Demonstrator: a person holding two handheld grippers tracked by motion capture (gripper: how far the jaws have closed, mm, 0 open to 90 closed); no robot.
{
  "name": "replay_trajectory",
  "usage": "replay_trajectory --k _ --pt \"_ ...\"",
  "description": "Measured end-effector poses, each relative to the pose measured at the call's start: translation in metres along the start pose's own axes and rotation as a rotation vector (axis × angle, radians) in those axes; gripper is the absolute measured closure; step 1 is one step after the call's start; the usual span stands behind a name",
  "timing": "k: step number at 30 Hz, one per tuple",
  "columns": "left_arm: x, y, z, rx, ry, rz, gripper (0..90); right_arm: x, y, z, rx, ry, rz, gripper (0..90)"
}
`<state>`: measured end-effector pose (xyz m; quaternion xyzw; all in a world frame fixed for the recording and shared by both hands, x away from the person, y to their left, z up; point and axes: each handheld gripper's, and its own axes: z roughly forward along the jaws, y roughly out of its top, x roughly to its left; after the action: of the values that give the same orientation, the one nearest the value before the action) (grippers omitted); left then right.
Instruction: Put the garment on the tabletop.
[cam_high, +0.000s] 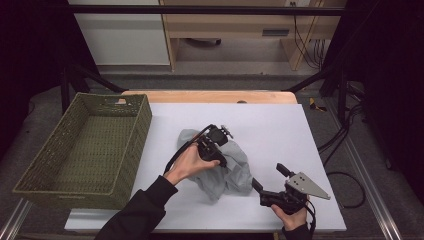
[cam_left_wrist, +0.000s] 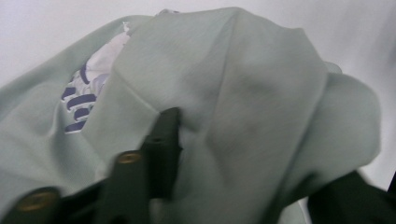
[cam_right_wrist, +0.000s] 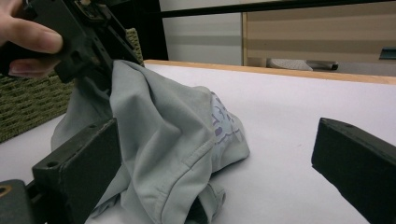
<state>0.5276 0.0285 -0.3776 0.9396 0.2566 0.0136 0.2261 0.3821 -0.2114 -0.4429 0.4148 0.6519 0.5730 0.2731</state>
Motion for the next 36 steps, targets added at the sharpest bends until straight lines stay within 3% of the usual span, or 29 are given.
replay_trajectory --k 3,8,10,13,15,17,20,21,23,25,27,30,36 --pt "0.003 -0.004 -0.007 -0.012 0.011 0.004 26.4 0.0 0.0 0.0 0.001 0.001 -0.003 1.6" --pt "0.006 -0.011 -0.023 -0.032 0.001 0.014 15.7 0.001 0.001 -0.001 0.009 0.008 0.012 1.6" --pt "0.005 -0.013 -0.028 -0.029 0.034 0.033 10.5 0.0 0.0 0.0 0.004 0.0 0.003 1.6" --pt "0.003 -0.015 -0.032 -0.027 0.058 0.052 9.9 0.001 0.0 0.0 0.003 0.004 0.001 1.6" --pt "0.002 -0.016 -0.036 -0.039 0.06 0.062 10.0 0.002 0.002 -0.001 0.003 0.005 0.018 1.6" --pt "0.0 -0.016 -0.041 -0.053 0.059 0.067 9.9 0.001 0.001 -0.001 0.001 -0.001 -0.004 1.6" --pt "-0.004 -0.015 -0.052 -0.08 0.062 0.085 8.6 0.001 0.002 -0.001 0.002 0.0 0.004 1.6" --pt "-0.005 -0.015 -0.055 -0.093 0.066 0.087 8.0 0.003 0.003 -0.001 -0.006 0.007 0.036 1.6" --pt "-0.008 -0.014 -0.063 -0.129 0.062 0.09 6.9 0.001 0.002 -0.001 -0.002 0.001 0.004 1.6" --pt "-0.011 -0.015 -0.069 -0.184 0.059 0.078 6.7 0.002 0.002 -0.002 0.0 0.009 0.017 1.5" --pt "-0.012 -0.016 -0.073 -0.22 0.061 0.069 6.4 0.001 0.003 -0.002 -0.005 0.005 -0.001 1.5" --pt "-0.014 -0.022 -0.075 -0.265 0.09 0.058 5.6 0.001 0.003 -0.003 -0.009 0.007 0.007 1.5" --pt "-0.015 -0.043 -0.071 -0.413 0.087 0.002 6.3 0.001 0.003 -0.003 -0.01 0.007 0.012 1.5"
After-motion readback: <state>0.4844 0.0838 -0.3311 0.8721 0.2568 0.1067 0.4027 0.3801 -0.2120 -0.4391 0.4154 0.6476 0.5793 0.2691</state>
